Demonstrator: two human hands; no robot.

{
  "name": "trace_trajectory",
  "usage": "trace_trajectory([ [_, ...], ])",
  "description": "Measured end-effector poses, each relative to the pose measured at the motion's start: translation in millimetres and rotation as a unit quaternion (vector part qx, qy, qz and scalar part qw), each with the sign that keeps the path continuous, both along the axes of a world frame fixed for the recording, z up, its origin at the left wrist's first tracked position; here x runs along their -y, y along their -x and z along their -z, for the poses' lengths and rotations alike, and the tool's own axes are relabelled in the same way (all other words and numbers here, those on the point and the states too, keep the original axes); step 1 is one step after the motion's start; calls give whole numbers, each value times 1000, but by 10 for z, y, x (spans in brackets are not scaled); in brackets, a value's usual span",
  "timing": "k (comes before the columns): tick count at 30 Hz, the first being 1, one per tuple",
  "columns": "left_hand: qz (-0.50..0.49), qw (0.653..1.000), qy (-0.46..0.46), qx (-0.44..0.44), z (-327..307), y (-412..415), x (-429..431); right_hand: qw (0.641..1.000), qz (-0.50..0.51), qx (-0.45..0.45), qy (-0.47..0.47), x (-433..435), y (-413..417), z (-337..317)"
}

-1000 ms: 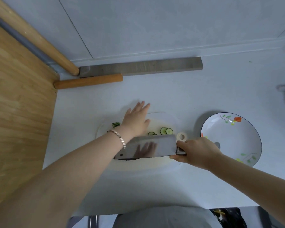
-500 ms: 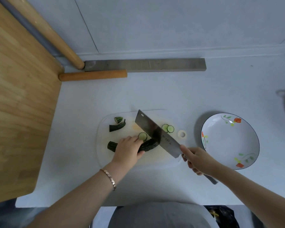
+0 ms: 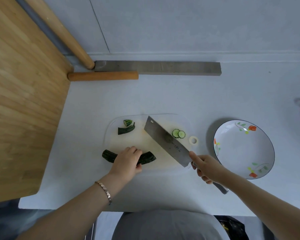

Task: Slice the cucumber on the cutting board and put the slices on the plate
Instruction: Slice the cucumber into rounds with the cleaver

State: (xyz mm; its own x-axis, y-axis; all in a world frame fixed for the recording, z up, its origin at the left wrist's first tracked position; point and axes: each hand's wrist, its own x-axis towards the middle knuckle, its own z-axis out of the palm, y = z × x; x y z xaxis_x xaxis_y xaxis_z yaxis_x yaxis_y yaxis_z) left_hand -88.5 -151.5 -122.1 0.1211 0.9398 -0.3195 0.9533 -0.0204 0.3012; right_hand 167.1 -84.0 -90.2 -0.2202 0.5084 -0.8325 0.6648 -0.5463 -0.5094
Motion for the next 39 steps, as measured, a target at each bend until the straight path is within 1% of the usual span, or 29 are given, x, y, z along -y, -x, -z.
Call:
trace_trajectory([
  [3,-25,999,-1,19,-15,-111,-53,999,52,-6,2,-35,-74,-43],
  [5,-31,999,-7,23,-21,-209,-136,998,65,-11,0,-56,-102,-70],
  [8,-31,998,-24,44,-13,-362,-290,998,49,-15,-26,-69,-100,-95],
  [11,-27,996,-50,69,39,-472,-353,997,37,-1,-73,-51,-83,-141],
  [15,-59,982,-117,139,138,-514,-294,992,27,25,-121,6,-23,-224],
  [19,-128,964,-123,199,162,-568,-301,993,64,27,-98,16,85,-259],
  [23,-162,950,-126,235,143,-647,-327,990,12,60,-128,15,127,-252],
  [27,-180,945,-122,244,157,-652,-341,985,-31,75,-153,21,125,-263],
  [32,-188,943,-118,247,176,-653,-353,981,-75,83,-159,9,143,-285],
  [39,-181,948,-114,235,158,-657,-359,981,-79,82,-156,11,148,-255],
])
